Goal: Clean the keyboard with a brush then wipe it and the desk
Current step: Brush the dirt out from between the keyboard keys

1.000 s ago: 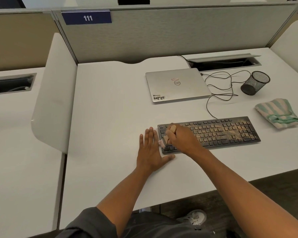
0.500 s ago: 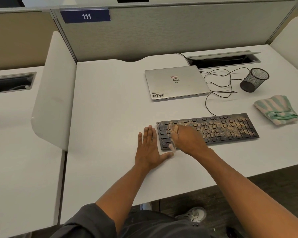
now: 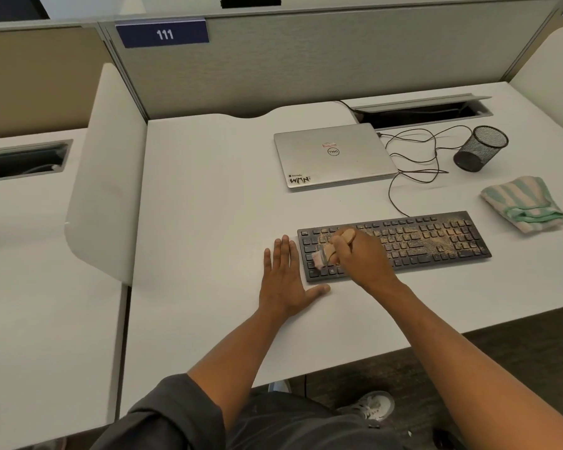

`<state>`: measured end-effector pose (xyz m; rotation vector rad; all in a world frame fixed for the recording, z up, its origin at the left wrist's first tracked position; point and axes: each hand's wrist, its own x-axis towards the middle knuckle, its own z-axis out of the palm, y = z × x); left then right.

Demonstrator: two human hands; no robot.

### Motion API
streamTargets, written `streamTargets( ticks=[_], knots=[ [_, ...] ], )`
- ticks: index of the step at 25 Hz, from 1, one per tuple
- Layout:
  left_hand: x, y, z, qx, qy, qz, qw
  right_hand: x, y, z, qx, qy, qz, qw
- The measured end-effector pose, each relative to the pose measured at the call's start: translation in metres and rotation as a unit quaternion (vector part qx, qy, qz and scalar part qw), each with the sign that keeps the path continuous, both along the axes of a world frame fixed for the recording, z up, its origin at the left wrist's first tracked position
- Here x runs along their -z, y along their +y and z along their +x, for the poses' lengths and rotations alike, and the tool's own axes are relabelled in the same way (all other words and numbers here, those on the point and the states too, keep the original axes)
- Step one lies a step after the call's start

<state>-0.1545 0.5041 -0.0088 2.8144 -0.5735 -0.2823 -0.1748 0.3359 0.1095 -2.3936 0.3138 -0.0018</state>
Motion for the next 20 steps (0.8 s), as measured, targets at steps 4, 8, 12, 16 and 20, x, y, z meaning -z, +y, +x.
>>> streamTargets(
  ticks=[4,8,12,16,20],
  knots=[
    [-0.003,-0.008,0.008,-0.004,0.01,0.001,1.0,0.005,0.003,-0.005,0.013,0.013,-0.023,1.0],
    [-0.005,-0.013,0.015,-0.007,0.009,0.005,1.0,0.006,-0.001,0.002,0.045,-0.012,-0.029,0.999],
    [-0.005,-0.013,0.015,-0.011,0.011,0.009,1.0,0.01,0.003,0.004,0.047,0.009,0.006,0.999],
    [-0.007,-0.013,0.014,-0.011,0.013,0.006,1.0,0.001,-0.005,0.016,0.055,0.004,-0.053,0.997],
    [-0.008,-0.013,0.014,-0.01,0.004,0.007,1.0,-0.001,0.003,0.032,0.007,-0.005,-0.021,1.0]
  ],
)
